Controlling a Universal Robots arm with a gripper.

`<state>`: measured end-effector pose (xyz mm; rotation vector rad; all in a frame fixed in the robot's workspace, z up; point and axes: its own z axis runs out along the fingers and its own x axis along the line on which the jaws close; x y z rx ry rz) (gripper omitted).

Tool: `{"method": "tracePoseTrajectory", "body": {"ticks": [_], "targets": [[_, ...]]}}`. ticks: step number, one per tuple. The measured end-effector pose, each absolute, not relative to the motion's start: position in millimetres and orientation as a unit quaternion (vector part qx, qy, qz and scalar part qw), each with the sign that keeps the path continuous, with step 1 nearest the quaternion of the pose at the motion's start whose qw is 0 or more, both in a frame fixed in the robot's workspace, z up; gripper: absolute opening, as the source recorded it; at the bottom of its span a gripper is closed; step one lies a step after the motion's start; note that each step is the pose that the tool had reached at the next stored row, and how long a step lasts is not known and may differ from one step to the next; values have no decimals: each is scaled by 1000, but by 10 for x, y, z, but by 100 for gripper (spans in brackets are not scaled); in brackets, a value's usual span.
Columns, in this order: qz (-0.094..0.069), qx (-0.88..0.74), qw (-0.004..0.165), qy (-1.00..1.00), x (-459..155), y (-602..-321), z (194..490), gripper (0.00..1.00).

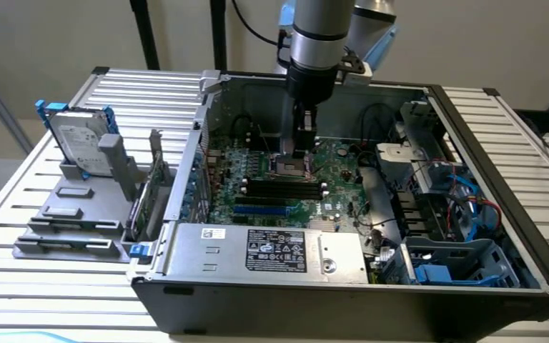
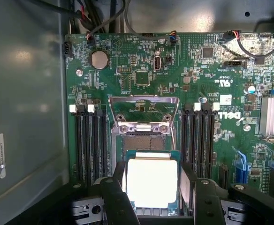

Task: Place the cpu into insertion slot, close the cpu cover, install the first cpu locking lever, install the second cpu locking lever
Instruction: 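Place the cpu into insertion slot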

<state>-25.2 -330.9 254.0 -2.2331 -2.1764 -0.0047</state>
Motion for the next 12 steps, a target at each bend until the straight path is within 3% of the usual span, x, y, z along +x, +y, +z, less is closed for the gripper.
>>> {"method": "tracePoseTrajectory", "body": {"ticks": [12], "targets": [[-3,-701,13,-713,-251,-3310,2360,54]]}}
